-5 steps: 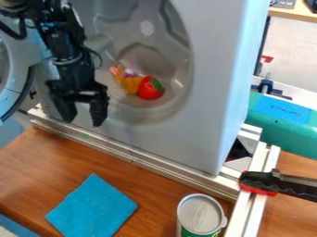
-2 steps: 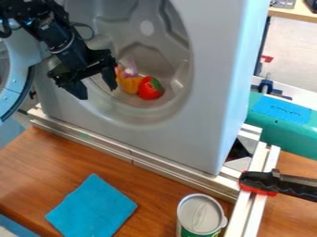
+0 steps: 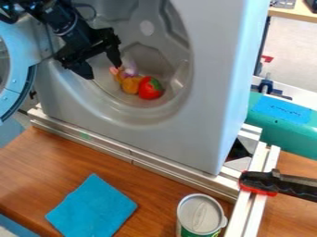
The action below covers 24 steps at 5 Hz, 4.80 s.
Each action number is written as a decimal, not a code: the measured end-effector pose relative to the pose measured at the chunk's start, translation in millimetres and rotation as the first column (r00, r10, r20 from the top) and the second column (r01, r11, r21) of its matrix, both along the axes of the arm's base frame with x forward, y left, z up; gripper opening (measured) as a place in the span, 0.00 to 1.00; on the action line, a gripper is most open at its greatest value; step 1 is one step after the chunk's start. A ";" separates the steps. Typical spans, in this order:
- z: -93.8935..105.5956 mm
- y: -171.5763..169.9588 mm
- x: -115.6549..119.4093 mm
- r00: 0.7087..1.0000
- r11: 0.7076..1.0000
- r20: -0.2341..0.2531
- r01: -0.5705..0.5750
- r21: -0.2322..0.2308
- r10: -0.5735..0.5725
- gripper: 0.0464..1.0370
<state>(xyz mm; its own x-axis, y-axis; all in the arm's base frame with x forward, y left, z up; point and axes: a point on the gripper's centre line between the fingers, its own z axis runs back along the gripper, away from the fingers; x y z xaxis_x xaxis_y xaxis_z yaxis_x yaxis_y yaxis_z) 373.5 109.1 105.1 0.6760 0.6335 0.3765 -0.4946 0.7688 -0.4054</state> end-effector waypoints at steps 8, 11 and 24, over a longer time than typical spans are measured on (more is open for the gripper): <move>-52.7 -15.6 37.3 0.983 0.990 -0.166 -0.052 0.128 0.073 0.47; -25.0 -8.5 -25.8 0.963 0.980 -0.269 0.027 0.198 0.028 0.46; -165.0 41.4 -152.4 0.700 0.987 -0.710 0.153 0.053 -0.071 0.97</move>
<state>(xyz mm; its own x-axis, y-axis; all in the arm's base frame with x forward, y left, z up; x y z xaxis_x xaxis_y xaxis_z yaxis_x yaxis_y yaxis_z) 221.1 150.4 -59.9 0.8331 0.5222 -0.1822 -0.5111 0.8528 0.1072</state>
